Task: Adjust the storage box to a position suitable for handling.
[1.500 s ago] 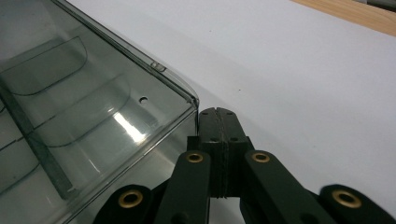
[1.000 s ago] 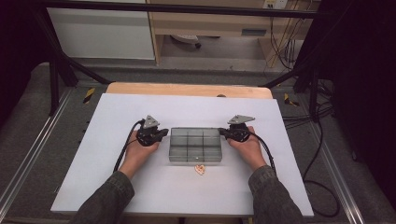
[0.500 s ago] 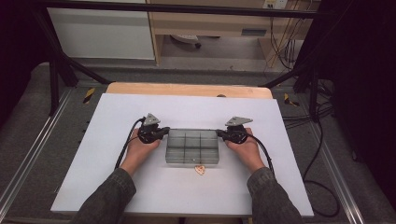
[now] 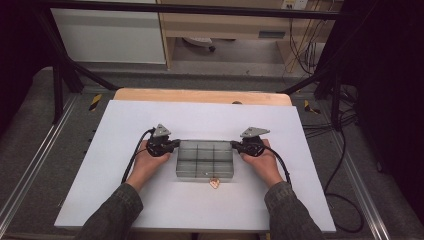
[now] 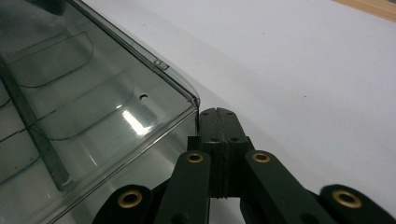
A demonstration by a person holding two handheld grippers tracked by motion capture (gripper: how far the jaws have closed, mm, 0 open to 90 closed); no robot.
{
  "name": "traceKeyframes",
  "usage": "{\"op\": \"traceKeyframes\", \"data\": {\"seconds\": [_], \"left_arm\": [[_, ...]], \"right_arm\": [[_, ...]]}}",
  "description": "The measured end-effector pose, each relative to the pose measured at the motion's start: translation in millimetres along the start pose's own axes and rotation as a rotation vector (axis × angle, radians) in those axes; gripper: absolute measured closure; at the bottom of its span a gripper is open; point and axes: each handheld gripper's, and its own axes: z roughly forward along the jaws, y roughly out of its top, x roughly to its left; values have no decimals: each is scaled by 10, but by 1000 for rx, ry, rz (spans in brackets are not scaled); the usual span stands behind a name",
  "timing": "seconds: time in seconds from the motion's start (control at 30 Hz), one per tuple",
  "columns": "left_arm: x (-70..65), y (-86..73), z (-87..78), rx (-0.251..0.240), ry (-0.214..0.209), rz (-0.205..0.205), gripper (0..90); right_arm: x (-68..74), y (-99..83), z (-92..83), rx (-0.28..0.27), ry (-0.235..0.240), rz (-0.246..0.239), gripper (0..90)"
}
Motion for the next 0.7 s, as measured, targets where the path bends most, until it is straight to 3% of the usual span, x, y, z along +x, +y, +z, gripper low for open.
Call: {"op": "traceKeyframes", "data": {"seconds": [0.7], "left_arm": [[-163,-90,-120,19,15,11,900]], "right_arm": [[140,-84,-114,6,11,2,900]]}}
